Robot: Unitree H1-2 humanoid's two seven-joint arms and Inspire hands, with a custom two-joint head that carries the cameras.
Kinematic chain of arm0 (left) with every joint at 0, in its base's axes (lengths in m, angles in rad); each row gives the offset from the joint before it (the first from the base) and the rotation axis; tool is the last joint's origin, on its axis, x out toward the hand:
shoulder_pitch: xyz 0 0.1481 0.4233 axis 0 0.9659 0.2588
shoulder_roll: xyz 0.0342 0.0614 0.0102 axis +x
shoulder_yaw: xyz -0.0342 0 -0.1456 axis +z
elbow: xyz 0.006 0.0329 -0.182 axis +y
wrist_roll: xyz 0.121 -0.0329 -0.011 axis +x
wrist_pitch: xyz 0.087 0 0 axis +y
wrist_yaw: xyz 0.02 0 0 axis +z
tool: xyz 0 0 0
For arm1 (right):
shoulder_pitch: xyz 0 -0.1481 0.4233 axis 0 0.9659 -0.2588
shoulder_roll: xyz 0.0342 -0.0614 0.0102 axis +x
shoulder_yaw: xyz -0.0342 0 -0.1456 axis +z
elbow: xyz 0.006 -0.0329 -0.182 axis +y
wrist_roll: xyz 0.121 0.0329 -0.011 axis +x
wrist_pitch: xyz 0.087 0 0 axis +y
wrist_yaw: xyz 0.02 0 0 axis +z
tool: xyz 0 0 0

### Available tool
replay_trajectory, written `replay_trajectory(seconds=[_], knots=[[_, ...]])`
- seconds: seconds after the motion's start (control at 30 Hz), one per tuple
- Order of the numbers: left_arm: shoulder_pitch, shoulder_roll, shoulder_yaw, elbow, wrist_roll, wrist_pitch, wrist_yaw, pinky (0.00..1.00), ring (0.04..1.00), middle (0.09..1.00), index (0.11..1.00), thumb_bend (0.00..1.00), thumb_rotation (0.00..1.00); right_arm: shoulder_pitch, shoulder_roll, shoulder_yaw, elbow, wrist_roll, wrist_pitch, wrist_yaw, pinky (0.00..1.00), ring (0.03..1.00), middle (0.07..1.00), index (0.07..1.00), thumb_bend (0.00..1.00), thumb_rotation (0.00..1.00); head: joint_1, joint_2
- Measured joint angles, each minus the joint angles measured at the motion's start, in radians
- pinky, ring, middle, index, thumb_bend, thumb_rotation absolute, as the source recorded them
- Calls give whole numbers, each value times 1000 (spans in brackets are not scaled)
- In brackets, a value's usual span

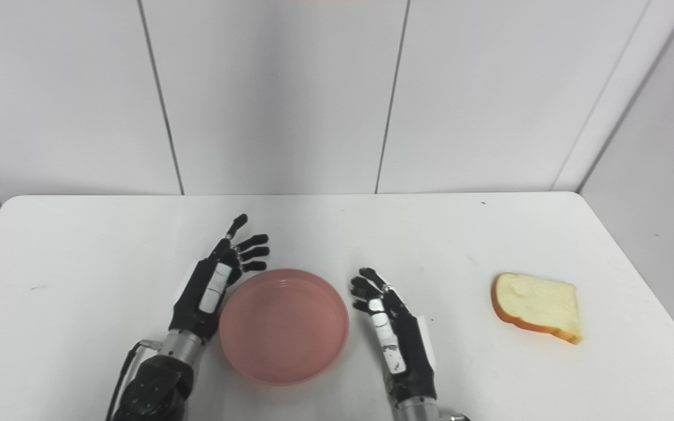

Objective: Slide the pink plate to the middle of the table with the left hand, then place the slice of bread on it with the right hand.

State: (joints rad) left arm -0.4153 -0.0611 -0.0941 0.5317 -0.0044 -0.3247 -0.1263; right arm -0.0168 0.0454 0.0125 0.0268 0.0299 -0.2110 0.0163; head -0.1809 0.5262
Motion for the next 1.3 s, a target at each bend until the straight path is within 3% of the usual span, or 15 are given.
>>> replay_trajectory(seconds=[0.23, 0.47, 0.53, 0.57, 0.77, 0.9, 1.07, 1.3], knots=[[4, 2, 4, -6, -21, 12, -18, 689, 770, 802, 933, 874, 886, -1, 14, 8, 2, -33, 0, -28, 780, 804, 798, 802, 761, 868, -72, -14], [1, 2, 3, -3, -22, 12, -24, 673, 768, 804, 928, 847, 897, 2, 17, -13, -12, -73, -2, -73, 770, 811, 812, 806, 761, 842, -98, -23], [1, 2, 3, -4, -22, 12, -24, 673, 772, 802, 930, 820, 900, 7, 10, -20, -28, -126, -1, -95, 724, 791, 811, 808, 719, 751, -103, -25], [1, 2, 3, -5, -22, 12, -24, 680, 776, 805, 932, 811, 902, 11, 0, -25, -51, -174, 0, -112, 698, 782, 818, 814, 640, 652, -103, -25], [-2, 5, 3, 2, -21, 12, -25, 672, 768, 799, 924, 828, 890, -5, -95, -56, -164, -365, 20, -141, 705, 803, 829, 803, 662, 590, -109, -31], [-4, 10, 3, 5, -21, 12, -26, 671, 770, 800, 919, 817, 888, -33, -181, -84, -177, -383, 57, -126, 746, 837, 866, 827, 648, 565, -121, -35], [-11, 16, 5, 13, -22, 12, -28, 670, 765, 792, 917, 803, 870, -63, -292, -98, -184, -435, 156, -64, 740, 845, 890, 855, 752, 660, -131, -41], [-11, 18, 4, 10, -22, 14, -29, 677, 771, 796, 917, 768, 883, -104, -395, -112, -191, -525, 257, -24, 727, 850, 910, 876, 850, 640, -140, -45]])
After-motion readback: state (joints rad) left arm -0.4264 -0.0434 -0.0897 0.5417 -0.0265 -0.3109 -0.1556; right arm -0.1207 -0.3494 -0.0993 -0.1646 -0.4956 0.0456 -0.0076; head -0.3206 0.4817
